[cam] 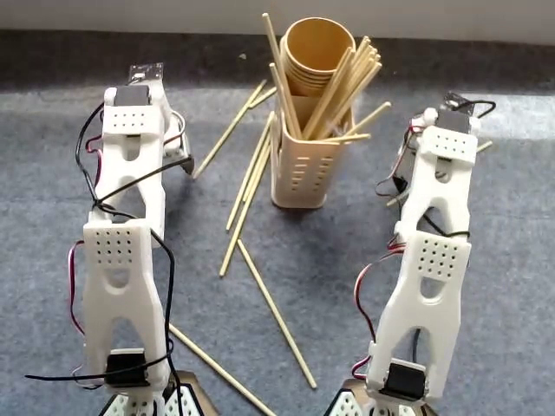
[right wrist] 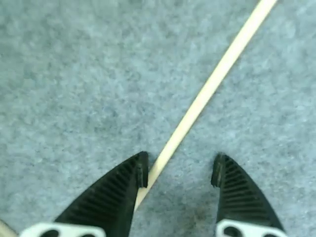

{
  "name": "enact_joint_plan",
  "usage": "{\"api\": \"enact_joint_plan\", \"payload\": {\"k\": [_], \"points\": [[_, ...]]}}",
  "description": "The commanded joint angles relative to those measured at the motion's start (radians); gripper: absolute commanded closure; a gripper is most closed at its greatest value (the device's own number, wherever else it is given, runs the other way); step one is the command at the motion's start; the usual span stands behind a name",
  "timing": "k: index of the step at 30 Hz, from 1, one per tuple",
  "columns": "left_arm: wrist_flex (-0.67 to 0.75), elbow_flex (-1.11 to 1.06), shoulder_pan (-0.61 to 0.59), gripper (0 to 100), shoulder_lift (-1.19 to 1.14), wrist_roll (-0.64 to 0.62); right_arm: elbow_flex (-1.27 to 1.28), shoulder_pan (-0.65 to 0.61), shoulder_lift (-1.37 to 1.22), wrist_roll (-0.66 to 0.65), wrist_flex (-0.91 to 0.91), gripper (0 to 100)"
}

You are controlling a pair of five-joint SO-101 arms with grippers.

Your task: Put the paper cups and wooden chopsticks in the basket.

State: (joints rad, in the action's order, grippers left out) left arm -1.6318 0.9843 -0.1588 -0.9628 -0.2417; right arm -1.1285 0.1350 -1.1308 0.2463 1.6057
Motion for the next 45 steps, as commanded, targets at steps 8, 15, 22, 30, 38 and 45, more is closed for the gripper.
{"api": "enact_joint_plan", "payload": {"k": [8,15,22,30,38,45], "points": [[-0.002,0.035,-0.012,78,0.012,-0.005,-0.031,0.028,0.031,0.0,-0.022,99.5],[0.002,0.035,-0.012,78,0.012,-0.005,-0.665,-0.015,0.038,-0.071,0.137,99.4],[0.005,0.033,-0.01,78,0.01,-0.005,-0.625,-0.108,0.438,-0.071,-0.012,99.4],[0.006,0.03,-0.01,78,0.01,-0.005,-0.662,-0.194,0.743,-0.063,-0.16,99.4],[0.006,0.028,-0.012,78,0.008,-0.005,-0.662,-0.254,0.717,0.006,-0.278,99.4],[0.008,0.033,-0.005,78,0.008,-0.005,-0.656,-0.332,1.061,-0.118,0.136,99.4]]}}
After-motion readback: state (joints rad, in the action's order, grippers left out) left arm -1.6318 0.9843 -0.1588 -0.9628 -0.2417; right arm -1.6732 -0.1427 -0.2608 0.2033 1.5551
